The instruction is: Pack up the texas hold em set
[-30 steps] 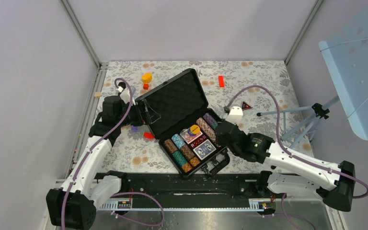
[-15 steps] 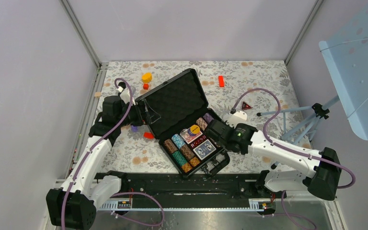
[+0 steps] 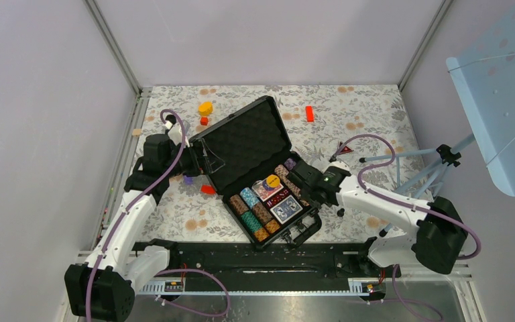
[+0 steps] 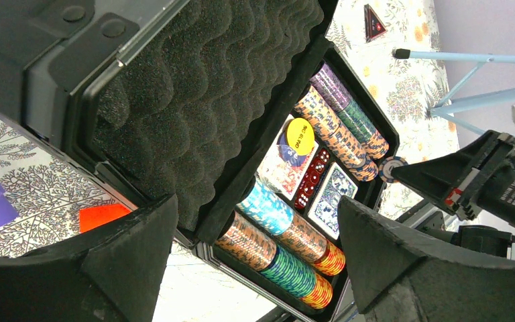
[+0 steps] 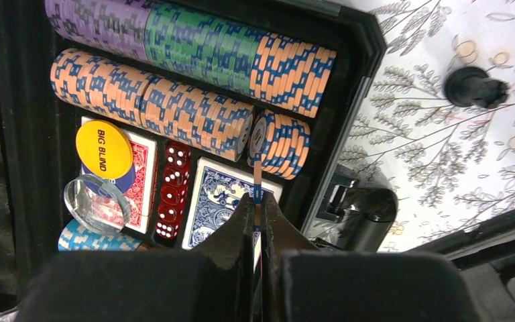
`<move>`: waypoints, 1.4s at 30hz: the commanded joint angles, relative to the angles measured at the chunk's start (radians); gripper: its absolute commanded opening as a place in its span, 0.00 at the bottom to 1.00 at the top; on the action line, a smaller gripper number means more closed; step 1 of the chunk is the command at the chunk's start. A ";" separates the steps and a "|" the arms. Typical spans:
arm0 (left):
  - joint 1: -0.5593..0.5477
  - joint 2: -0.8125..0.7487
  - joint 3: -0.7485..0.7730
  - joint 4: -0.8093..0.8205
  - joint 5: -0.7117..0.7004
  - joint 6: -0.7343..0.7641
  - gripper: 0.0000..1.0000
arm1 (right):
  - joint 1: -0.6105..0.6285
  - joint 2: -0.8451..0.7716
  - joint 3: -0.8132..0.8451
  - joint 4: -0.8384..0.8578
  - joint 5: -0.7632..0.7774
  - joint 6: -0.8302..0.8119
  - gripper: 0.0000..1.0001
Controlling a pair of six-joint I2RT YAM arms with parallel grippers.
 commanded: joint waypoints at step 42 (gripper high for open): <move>0.008 0.004 0.007 0.030 -0.027 0.015 0.89 | -0.083 0.069 -0.061 0.163 -0.054 0.079 0.31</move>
